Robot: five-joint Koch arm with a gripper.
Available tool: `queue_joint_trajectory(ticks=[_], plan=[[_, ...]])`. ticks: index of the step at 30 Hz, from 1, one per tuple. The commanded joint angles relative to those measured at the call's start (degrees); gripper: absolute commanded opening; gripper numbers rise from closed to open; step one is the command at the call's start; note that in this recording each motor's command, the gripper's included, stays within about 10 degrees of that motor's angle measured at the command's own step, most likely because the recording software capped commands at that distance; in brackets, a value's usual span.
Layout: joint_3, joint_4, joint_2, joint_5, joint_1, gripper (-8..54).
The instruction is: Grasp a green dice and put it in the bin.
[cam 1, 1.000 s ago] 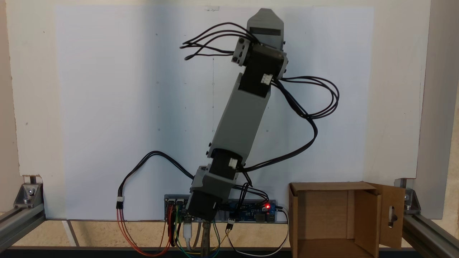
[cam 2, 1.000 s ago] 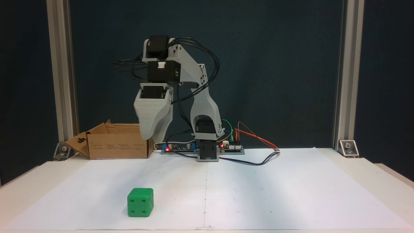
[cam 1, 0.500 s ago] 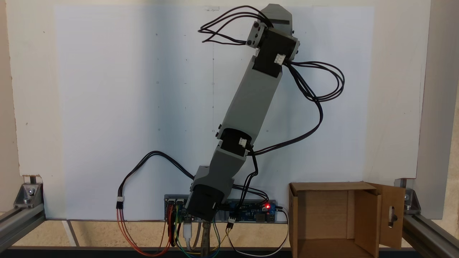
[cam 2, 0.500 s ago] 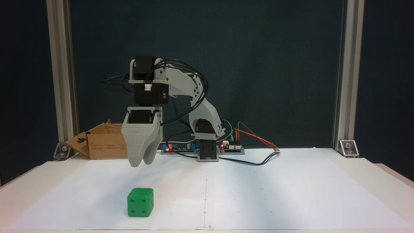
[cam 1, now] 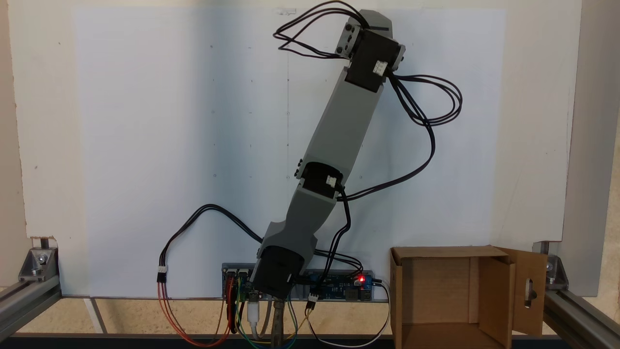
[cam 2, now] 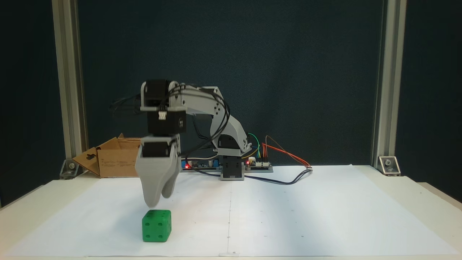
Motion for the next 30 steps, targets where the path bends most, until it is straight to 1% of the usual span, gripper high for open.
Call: queue_joint_trajectory(ticks=[1,15,30], plan=[[-3.7,-0.3,0.5,-4.0,-0.2,43.5],[-3.7,-4.3,-4.0,-4.4,0.4,43.5],[-3.7,-7.9,-5.5,-4.3,1.9,43.7]])
